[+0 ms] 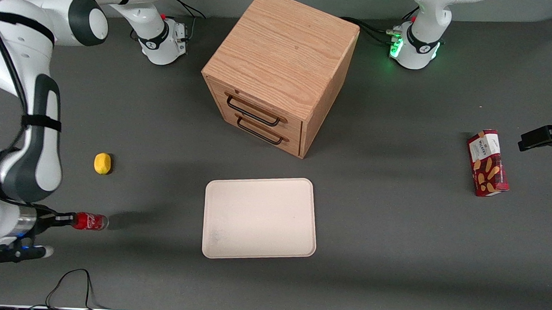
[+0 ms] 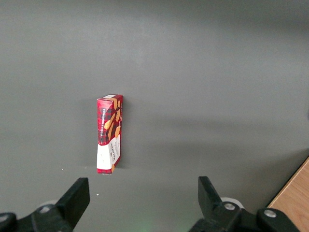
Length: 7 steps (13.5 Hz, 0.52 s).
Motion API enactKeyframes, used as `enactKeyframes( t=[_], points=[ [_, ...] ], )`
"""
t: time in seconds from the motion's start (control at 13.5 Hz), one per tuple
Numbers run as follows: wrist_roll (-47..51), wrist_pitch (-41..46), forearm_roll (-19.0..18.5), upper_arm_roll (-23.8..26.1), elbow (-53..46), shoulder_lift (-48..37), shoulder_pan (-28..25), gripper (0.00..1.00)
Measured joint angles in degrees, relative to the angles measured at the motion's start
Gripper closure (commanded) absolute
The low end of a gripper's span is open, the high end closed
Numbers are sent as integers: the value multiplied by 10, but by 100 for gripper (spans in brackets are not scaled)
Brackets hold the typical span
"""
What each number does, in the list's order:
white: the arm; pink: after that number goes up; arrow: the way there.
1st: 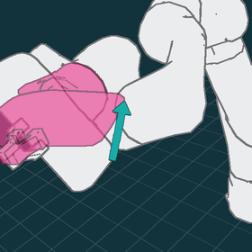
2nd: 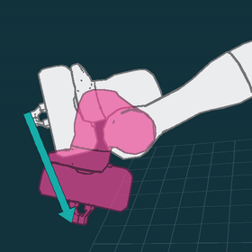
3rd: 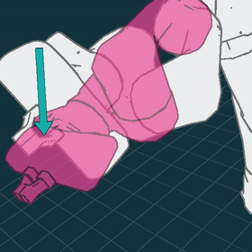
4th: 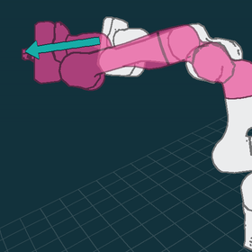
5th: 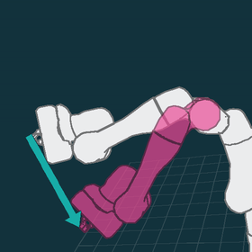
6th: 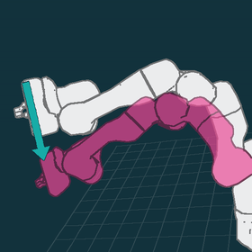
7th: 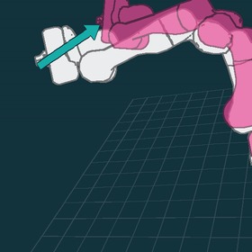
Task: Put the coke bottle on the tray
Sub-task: 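Close the right gripper around the bottle's cap end, then carry the held bottle over to the white tray's edge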
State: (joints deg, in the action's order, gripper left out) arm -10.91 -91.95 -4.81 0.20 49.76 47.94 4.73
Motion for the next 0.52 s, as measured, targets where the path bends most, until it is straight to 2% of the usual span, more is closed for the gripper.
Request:
enactKeyframes(
  t=[0.52],
  points=[
    [0, 129, 0, 0, -1, -145, -1, 100]
  ],
)
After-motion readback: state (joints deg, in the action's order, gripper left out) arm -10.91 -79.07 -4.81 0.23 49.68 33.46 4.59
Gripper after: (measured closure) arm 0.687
